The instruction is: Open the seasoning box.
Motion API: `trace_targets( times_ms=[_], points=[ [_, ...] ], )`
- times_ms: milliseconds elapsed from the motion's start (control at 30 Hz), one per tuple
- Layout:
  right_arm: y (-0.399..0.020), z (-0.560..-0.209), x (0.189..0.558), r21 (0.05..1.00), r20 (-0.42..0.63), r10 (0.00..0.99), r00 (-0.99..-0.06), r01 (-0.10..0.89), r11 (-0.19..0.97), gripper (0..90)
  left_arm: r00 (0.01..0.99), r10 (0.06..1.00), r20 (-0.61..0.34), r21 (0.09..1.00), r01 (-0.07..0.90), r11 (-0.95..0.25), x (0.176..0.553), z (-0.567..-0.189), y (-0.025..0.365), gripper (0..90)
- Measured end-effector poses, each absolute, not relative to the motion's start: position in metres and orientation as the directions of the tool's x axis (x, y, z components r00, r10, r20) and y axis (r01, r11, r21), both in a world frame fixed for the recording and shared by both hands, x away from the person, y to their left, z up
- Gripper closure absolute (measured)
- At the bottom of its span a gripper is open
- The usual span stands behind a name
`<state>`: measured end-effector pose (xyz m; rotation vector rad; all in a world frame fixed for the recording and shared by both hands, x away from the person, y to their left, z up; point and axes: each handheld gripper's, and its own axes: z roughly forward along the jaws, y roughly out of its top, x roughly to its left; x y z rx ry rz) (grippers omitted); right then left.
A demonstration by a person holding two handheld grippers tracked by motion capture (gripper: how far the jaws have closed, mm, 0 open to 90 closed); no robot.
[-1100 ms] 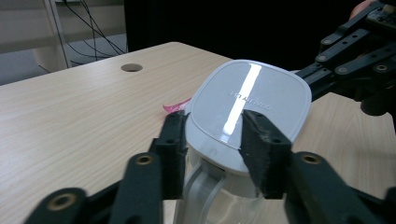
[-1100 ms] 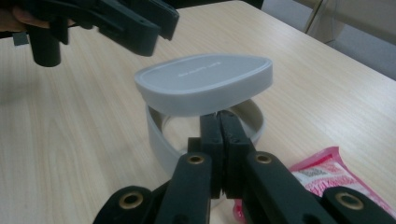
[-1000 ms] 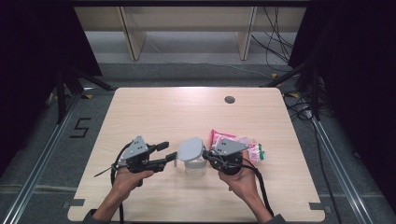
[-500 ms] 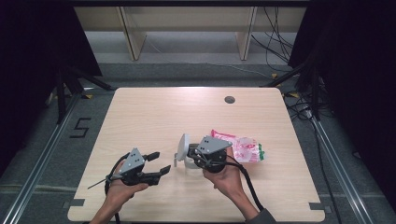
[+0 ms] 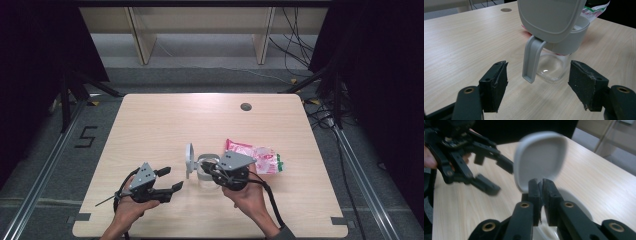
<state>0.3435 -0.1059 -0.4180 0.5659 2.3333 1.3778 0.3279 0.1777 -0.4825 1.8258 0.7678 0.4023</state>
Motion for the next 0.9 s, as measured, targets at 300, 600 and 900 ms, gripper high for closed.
trace_targets(
  times_ms=[300,600,900],
  points=[
    [-0.165,-0.444,0.336,0.872,-0.005,0.659,-0.752,0.320,0.371,68.5,0.717,0.691,-0.090,0.916,0.332,-0.225,0.324,-0.492,0.178,29.4],
    [-0.201,-0.455,0.327,0.875,0.057,0.759,-0.648,0.398,0.275,56.2,0.708,0.699,-0.098,0.920,0.333,-0.208,0.323,-0.494,0.181,29.2],
    [-0.224,-0.467,0.313,0.830,0.132,0.842,-0.523,0.523,0.195,46.2,0.719,0.688,-0.094,0.915,0.335,-0.225,0.320,-0.499,0.178,29.4]
  ],
)
